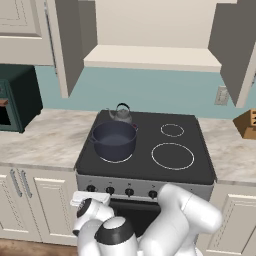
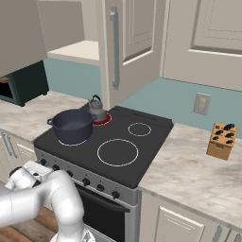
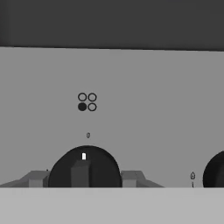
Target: Pick the kettle from the cabinet and place it on a stove burner. Then pick the pot from the counter and place it on another stove burner. Finally, turn both burners on.
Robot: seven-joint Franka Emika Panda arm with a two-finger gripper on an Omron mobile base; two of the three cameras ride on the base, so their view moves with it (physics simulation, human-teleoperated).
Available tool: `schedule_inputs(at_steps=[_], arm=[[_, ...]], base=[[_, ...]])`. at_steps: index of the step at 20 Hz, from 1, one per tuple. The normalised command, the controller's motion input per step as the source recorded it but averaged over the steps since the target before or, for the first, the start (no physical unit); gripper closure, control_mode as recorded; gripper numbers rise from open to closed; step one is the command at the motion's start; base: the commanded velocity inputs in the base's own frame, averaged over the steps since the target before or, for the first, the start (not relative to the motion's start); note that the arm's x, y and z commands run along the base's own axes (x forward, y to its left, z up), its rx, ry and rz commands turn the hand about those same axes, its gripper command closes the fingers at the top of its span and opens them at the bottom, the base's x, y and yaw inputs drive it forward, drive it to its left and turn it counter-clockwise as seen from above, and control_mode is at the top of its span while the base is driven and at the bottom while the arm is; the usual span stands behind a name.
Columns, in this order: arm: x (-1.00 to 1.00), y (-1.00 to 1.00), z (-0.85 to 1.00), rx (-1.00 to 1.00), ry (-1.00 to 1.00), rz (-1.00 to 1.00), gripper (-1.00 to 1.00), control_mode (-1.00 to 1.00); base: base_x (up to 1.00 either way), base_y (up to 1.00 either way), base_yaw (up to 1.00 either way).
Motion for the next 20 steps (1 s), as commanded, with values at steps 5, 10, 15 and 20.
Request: schedule_inputs(at_steps=[5,10,15,20], arm=[[-0.14,0.14,0.1,-0.37,0.14,-0.16,1.0,-1.0],[-0.11,0.15,0.06,-0.3,0.1,-0.14,1.0,-1.0],[-0.28,0.08,0.25,-0.39,0.12,-0.2,1.0,-1.0],[-0.35,0.05,0.27,-0.4,0.14,-0.22,1.0,-1.0]], base=[[0.0,0.0,0.0],[0.0,0.0,0.0],[0.0,0.0,0.0],[0.0,0.0,0.0]])
